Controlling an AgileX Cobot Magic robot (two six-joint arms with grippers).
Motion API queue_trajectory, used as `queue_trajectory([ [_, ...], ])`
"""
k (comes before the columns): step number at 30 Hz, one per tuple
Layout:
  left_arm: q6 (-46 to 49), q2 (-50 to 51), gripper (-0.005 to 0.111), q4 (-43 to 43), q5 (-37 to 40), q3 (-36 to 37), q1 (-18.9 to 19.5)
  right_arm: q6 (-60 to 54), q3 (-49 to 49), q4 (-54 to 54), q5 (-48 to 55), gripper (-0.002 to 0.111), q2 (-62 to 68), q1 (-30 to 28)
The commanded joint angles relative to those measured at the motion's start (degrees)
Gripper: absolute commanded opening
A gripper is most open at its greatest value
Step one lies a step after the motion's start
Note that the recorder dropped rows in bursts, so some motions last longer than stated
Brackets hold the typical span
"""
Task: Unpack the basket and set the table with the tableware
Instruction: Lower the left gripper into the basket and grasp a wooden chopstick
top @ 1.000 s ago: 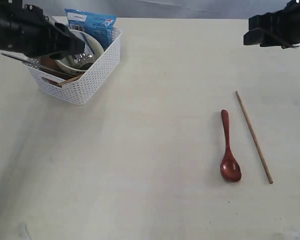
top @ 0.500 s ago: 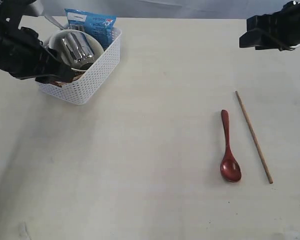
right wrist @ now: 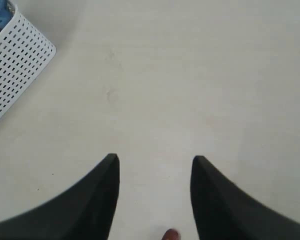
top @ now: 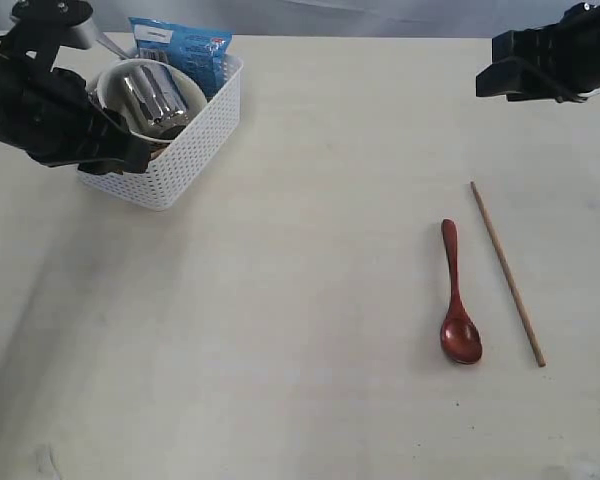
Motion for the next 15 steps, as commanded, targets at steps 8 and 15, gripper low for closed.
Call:
queue_trajectory([
  [8, -0.5, 2.9, 0.040, 0.5, -1.1, 0.3, -0.1, -1.2, -0.4, 0.6, 0.6, 0.044, -0.4, -0.3],
  [15, -1.8, 2.9, 0.034, 0.3, -2.1, 0.3, -0.1, -1.8, -0.4, 0.9, 0.6, 0.044, -0.4, -0.3],
])
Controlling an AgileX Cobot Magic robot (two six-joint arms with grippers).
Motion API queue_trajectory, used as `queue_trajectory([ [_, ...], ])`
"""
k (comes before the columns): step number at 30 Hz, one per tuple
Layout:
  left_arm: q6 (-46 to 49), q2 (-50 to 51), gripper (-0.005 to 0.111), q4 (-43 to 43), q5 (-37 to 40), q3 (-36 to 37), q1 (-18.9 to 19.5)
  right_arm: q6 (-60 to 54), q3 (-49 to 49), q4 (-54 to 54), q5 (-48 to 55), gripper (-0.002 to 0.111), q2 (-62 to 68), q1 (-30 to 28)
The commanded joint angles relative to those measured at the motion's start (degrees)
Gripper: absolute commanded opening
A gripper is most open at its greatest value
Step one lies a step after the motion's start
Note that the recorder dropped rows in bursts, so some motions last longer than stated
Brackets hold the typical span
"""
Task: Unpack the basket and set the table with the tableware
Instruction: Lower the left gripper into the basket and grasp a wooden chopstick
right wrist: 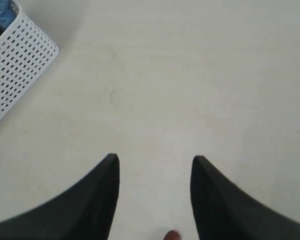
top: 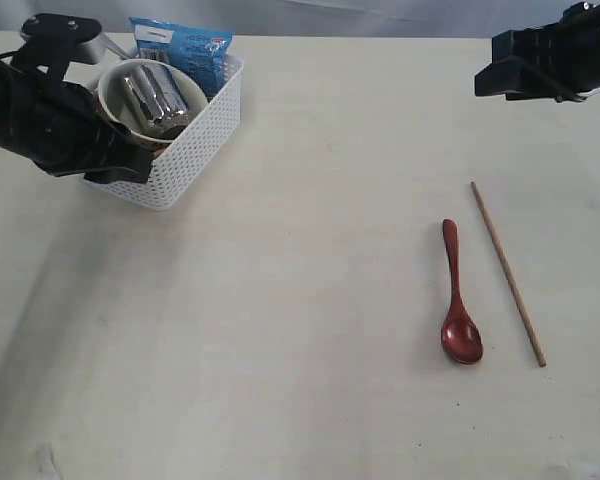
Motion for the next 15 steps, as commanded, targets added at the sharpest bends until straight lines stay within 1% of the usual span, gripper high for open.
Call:
queue_trajectory([
  [1, -0.8, -0.2, 0.031, 0.1, -0.6, 0.3, -0.1, -0.9, -0.4, 0.2, 0.6, 0.044, -0.4, -0.3],
  [4, -0.8, -0.2, 0.016, 0.1, -0.4, 0.3, -0.1, -0.9, -0.4, 0.4, 0.5, 0.044, -0.4, -0.3],
  [5, -0.8, -0.2, 0.010, 0.1, -0.4, 0.3, -0.1, -0.9, -0.4, 0.4, 0.5, 0.044, -0.4, -0.3],
  [7, -0.8, -0.2, 0.007, 0.1, -0.4, 0.3, -0.1, -1.0, -0.4, 0.4, 0.5, 0.044, -0.4, -0.3],
  [13, -1.1, -0.3, 0.007, 0.1, -0.2, 0.3, -0.1, -1.1, -0.4, 0.4, 0.6, 0.044, -0.4, -0.3],
  [15, -1.1, -0.3, 0.005, 0.1, 0.0, 0.3, -0.1, -1.1, -0.4, 0.4, 0.6, 0.044, -0.4, -0.3],
])
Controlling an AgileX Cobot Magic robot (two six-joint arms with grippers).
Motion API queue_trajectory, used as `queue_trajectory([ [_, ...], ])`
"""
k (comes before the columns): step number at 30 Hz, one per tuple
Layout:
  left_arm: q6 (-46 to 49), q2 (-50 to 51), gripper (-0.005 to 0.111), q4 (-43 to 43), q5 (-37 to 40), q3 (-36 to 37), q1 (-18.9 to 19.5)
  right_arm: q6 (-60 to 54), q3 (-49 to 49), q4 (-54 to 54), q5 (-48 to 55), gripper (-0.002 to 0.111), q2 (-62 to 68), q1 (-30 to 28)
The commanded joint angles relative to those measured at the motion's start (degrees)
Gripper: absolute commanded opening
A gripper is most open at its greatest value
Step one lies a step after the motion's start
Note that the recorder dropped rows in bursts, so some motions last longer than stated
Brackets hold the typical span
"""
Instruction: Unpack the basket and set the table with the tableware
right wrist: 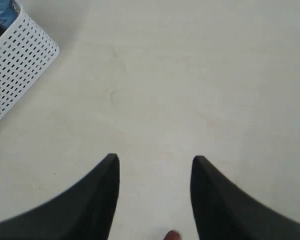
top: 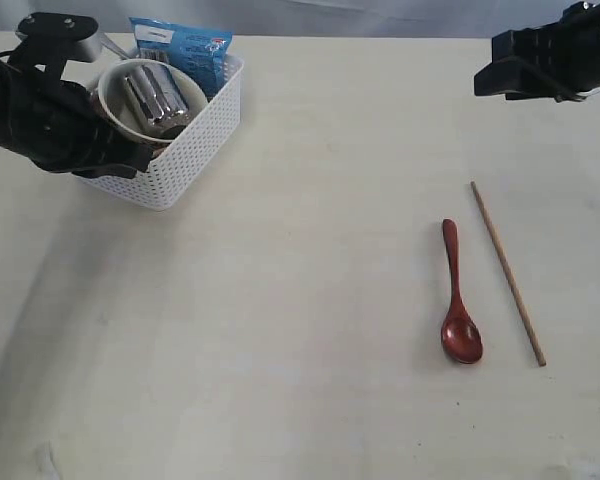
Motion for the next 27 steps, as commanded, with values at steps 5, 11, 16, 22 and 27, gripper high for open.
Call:
queue_trajectory([
  [5, -0.3, -0.3, 0.000, 0.0, 0.5, 0.3, -0.1, -1.9, -0.4, 0.5, 1.7, 0.044, -0.4, -0.3],
  [11, -0.9, -3.8, 0.000, 0.0, 3.7, 0.2, -0.1, -2.6, -0.4, 1.0, 1.7, 0.044, -0.4, -0.3],
  [16, -1.2, -8.4, 0.000, 0.0, 6.1, 0.2, -0.1, -2.6, -0.4, 1.0, 1.7, 0.044, -0.4, -0.3],
  [22, -2.3, -13.2, 0.000, 0.2, 8.5, 0.2, -0.1, -2.6, -0.4, 1.0, 1.8, 0.044, -0.4, -0.3],
  [27, -2.4, -15.9, 0.000, 0.2, 10.6, 0.2, -0.1, -2.6, -0.4, 1.0, 1.9, 0.044, -0.4, -0.3],
])
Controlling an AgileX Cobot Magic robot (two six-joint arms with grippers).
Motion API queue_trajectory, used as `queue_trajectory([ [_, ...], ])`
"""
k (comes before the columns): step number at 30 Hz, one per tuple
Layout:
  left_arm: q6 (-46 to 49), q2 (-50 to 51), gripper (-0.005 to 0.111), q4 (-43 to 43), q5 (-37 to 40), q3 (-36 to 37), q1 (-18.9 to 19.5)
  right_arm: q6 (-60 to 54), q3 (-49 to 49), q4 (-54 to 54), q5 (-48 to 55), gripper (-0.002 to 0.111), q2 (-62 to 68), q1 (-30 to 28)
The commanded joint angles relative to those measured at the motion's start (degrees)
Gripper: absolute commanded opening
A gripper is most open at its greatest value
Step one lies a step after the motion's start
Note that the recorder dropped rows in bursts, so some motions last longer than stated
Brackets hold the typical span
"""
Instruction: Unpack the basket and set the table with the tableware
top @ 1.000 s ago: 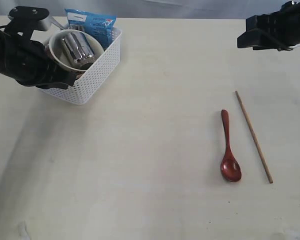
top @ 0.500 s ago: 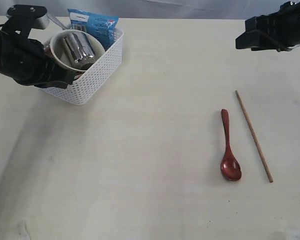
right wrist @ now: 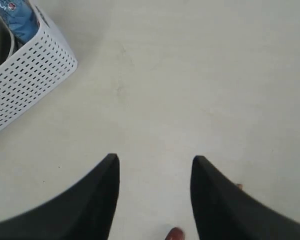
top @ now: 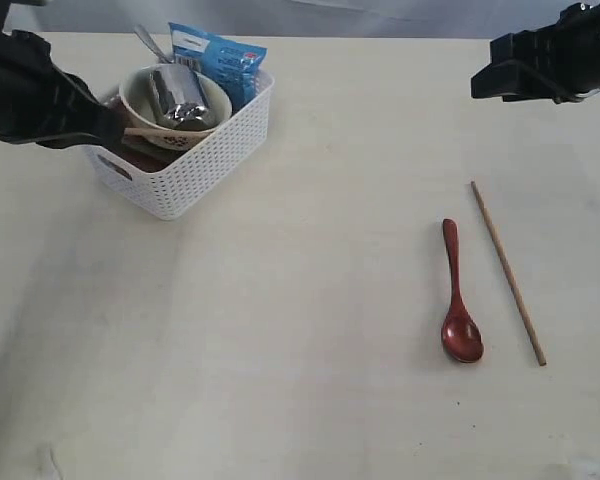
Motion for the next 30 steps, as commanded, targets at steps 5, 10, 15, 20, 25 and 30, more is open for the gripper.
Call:
queue_trajectory([
  [5, -0.9, -4.6, 0.000, -0.5, 4.6, 0.2, -0.1, -0.6, -0.4, 0.6, 0.6, 0.044, -0.4, -0.3],
  [10, -0.9, -5.9, 0.000, -0.5, 7.8, 0.2, -0.1, -1.7, -0.4, 0.6, 0.8, 0.044, -0.4, -0.3],
  [15, -0.9, -6.0, 0.000, -1.0, 8.8, 0.2, -0.1, -12.5, -0.4, 4.9, 6.5, 0.044, -0.7, -0.3],
  [20, 1.7, -6.0, 0.000, -3.8, 8.7, 0.2, -0.1, -33.4, -0.4, 15.2, 21.8, 0.044, -0.7, 4.4],
  [25, 5.2, -6.0, 0.000, -6.5, 8.7, 0.2, -0.1, -49.0, -0.4, 15.4, 19.7, 0.044, -0.7, 16.0],
  [30, 5.2, -6.0, 0.000, -6.6, 8.7, 0.2, -0.1, -58.9, -0.4, 15.4, -3.4, 0.044, -0.6, 30.3],
])
